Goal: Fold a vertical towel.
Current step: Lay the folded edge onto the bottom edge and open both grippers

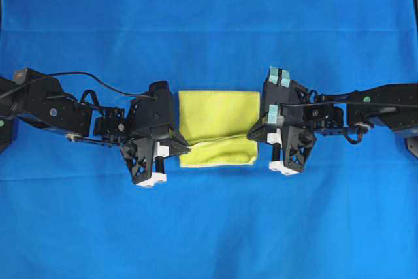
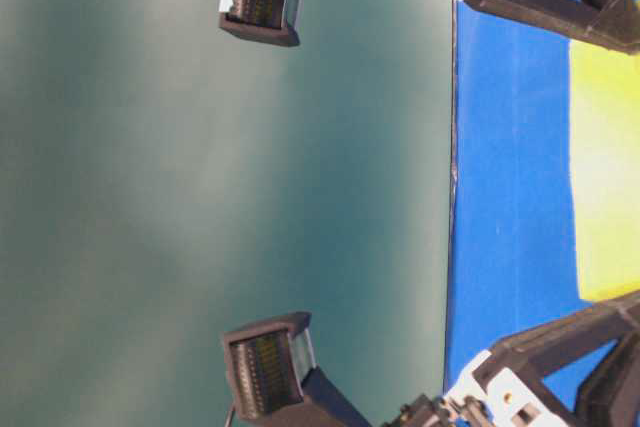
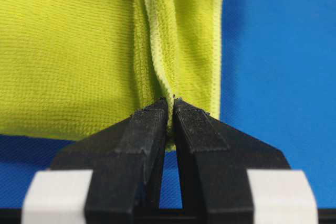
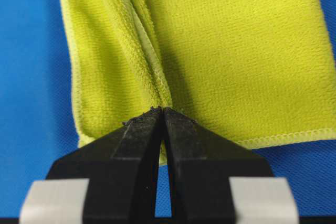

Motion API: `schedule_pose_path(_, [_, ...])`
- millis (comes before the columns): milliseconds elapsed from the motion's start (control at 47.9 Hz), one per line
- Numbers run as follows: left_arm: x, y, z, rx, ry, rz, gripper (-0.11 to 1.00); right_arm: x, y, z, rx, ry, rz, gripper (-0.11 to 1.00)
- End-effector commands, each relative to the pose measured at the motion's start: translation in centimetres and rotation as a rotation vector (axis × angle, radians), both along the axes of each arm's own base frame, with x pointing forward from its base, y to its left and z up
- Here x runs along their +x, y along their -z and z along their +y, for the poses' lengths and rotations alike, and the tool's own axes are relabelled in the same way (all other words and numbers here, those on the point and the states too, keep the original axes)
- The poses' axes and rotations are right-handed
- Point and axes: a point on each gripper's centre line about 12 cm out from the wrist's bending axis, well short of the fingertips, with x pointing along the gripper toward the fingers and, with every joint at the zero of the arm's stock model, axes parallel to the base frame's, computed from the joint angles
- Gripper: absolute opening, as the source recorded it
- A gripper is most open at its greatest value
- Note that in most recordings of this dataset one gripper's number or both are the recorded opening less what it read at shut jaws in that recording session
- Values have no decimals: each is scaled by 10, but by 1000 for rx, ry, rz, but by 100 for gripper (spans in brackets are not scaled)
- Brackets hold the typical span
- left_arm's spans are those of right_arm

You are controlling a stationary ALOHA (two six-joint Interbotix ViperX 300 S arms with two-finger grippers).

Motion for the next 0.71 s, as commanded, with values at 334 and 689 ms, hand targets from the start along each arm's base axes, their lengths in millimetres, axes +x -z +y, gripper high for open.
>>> schedule_pose_path(334, [6, -12, -7, -10, 15, -68, 3, 8, -11, 3, 0, -5, -49, 3])
schedule_pose_path(689, [-3, -10, -27, -9, 69, -53, 67, 5, -11, 35, 3, -99, -44, 63])
